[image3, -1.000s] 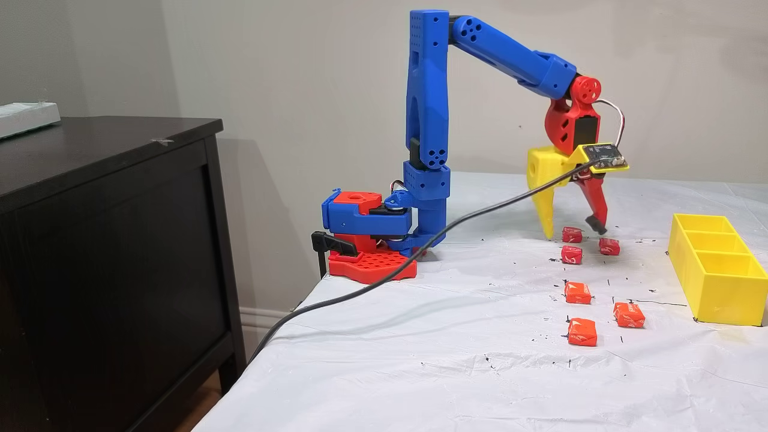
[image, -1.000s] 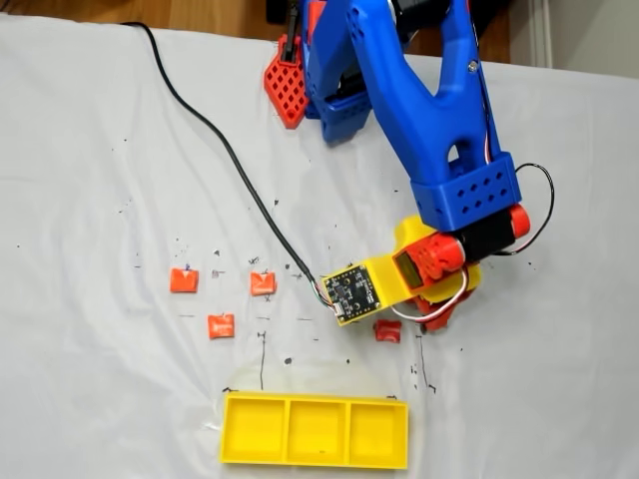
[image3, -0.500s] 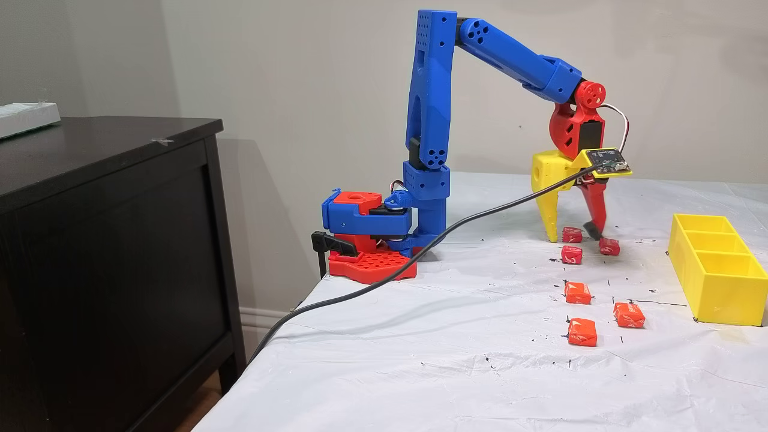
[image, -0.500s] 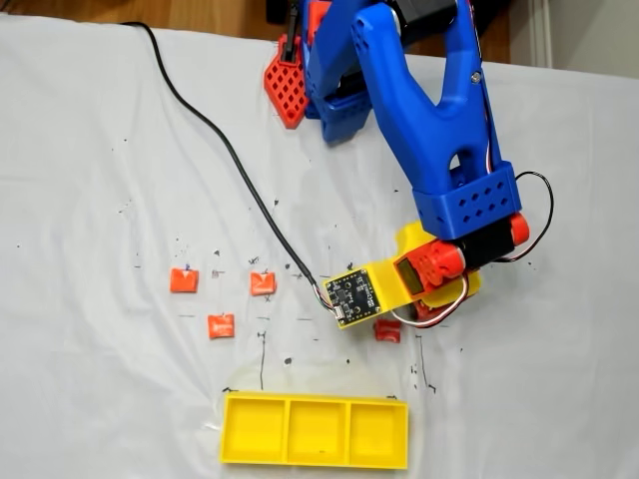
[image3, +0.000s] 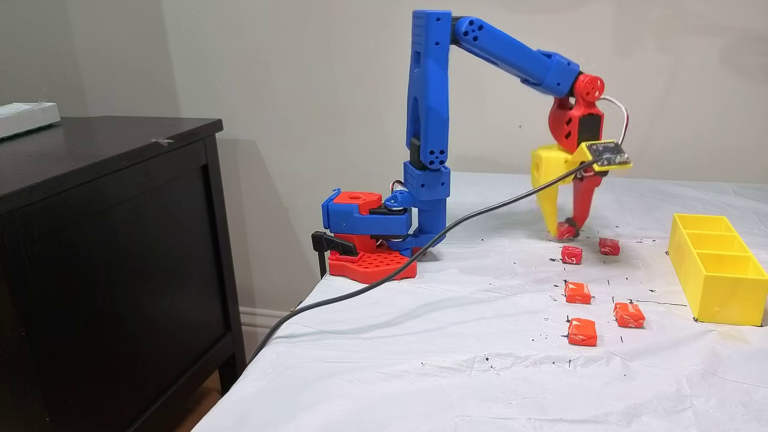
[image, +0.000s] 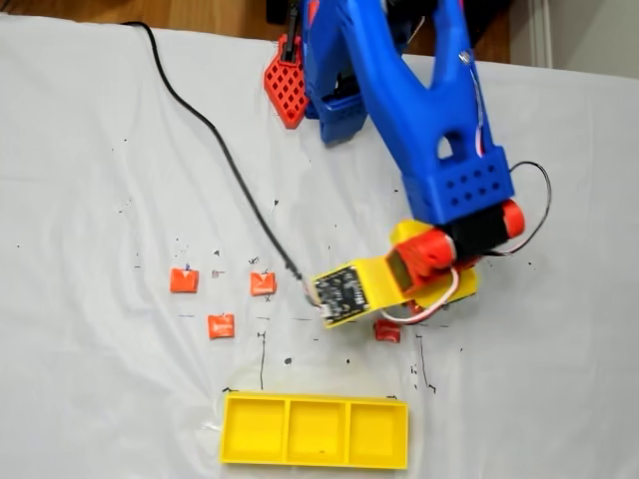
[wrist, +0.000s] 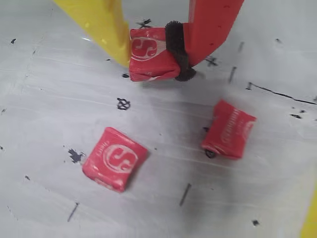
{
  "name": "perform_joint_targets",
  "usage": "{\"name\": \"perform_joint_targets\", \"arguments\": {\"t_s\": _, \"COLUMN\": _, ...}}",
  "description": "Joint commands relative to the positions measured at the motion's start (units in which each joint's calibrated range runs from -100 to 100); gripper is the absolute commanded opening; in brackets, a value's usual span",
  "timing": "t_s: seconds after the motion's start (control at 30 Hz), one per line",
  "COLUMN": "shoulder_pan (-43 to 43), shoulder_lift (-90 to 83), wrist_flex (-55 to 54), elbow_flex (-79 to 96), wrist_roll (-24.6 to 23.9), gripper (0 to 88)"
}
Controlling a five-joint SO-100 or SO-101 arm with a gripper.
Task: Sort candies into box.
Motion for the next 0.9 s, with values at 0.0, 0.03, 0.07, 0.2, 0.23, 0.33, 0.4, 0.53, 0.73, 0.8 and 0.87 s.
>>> {"name": "perform_joint_targets", "arguments": {"t_s": 0.0, "shoulder_pan": 3.6, "shoulder_lift": -12.9, "wrist_flex": -0.3, "elbow_flex": -8.4, "wrist_roll": 1.6, "gripper": 0.2}}
{"name": "perform_joint_targets", "arguments": {"t_s": 0.03, "shoulder_pan": 4.5, "shoulder_lift": -13.7, "wrist_flex": -0.3, "elbow_flex": -9.7, "wrist_roll": 1.9, "gripper": 0.2}}
{"name": "perform_joint_targets", "arguments": {"t_s": 0.07, "shoulder_pan": 6.1, "shoulder_lift": -14.3, "wrist_flex": -1.0, "elbow_flex": -12.3, "wrist_roll": 2.2, "gripper": 0.2}}
{"name": "perform_joint_targets", "arguments": {"t_s": 0.2, "shoulder_pan": 8.5, "shoulder_lift": -13.8, "wrist_flex": -5.6, "elbow_flex": -14.2, "wrist_roll": 1.8, "gripper": 0.2}}
{"name": "perform_joint_targets", "arguments": {"t_s": 0.23, "shoulder_pan": 9.0, "shoulder_lift": -13.8, "wrist_flex": -6.6, "elbow_flex": -14.3, "wrist_roll": 1.7, "gripper": 0.2}}
{"name": "perform_joint_targets", "arguments": {"t_s": 0.33, "shoulder_pan": 9.9, "shoulder_lift": -13.2, "wrist_flex": -10.3, "elbow_flex": -14.6, "wrist_roll": 1.3, "gripper": 0.2}}
{"name": "perform_joint_targets", "arguments": {"t_s": 0.4, "shoulder_pan": 10.4, "shoulder_lift": -11.9, "wrist_flex": -11.9, "elbow_flex": -15.6, "wrist_roll": 1.1, "gripper": 0.1}}
{"name": "perform_joint_targets", "arguments": {"t_s": 0.53, "shoulder_pan": 10.6, "shoulder_lift": -9.0, "wrist_flex": -13.8, "elbow_flex": -17.5, "wrist_roll": 1.2, "gripper": 0.1}}
{"name": "perform_joint_targets", "arguments": {"t_s": 0.73, "shoulder_pan": 10.8, "shoulder_lift": -2.0, "wrist_flex": -14.3, "elbow_flex": -23.3, "wrist_roll": 0.7, "gripper": 0.1}}
{"name": "perform_joint_targets", "arguments": {"t_s": 0.8, "shoulder_pan": 10.9, "shoulder_lift": 0.5, "wrist_flex": -13.7, "elbow_flex": -26.2, "wrist_roll": 0.3, "gripper": 0.1}}
{"name": "perform_joint_targets", "arguments": {"t_s": 0.87, "shoulder_pan": 10.9, "shoulder_lift": 2.9, "wrist_flex": -12.9, "elbow_flex": -29.0, "wrist_roll": 0.0, "gripper": 0.1}}
